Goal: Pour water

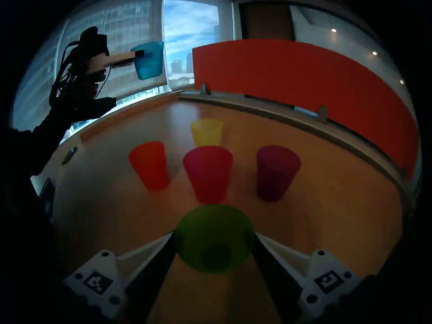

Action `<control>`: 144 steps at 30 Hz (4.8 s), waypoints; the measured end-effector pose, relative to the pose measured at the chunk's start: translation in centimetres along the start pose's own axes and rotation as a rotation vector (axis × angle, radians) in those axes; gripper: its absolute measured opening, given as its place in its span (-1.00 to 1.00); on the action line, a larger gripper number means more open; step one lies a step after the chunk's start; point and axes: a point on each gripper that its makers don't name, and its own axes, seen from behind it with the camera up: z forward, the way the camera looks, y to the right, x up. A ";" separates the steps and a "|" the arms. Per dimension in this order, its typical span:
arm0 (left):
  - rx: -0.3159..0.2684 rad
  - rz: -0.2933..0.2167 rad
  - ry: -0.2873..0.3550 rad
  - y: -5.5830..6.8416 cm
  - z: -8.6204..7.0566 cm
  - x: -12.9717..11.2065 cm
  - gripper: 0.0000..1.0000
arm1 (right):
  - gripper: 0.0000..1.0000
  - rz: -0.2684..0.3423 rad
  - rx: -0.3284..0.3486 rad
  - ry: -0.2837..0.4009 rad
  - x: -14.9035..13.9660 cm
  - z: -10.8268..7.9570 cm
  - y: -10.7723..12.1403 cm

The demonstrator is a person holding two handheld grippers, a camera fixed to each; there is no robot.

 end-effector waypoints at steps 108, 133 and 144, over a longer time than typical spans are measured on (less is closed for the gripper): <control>-0.020 0.009 0.158 4.6 -5.1 6.1 0.69 | 0.89 -0.042 -0.018 0.515 17.1 -10.7 -3.1; -0.009 0.138 0.203 5.9 -6.1 8.1 0.69 | 0.87 -0.110 0.049 0.526 18.0 -8.7 -6.4; 0.021 0.252 0.219 6.5 -6.5 9.0 0.69 | 0.87 -0.121 0.086 0.528 18.2 -7.8 -7.6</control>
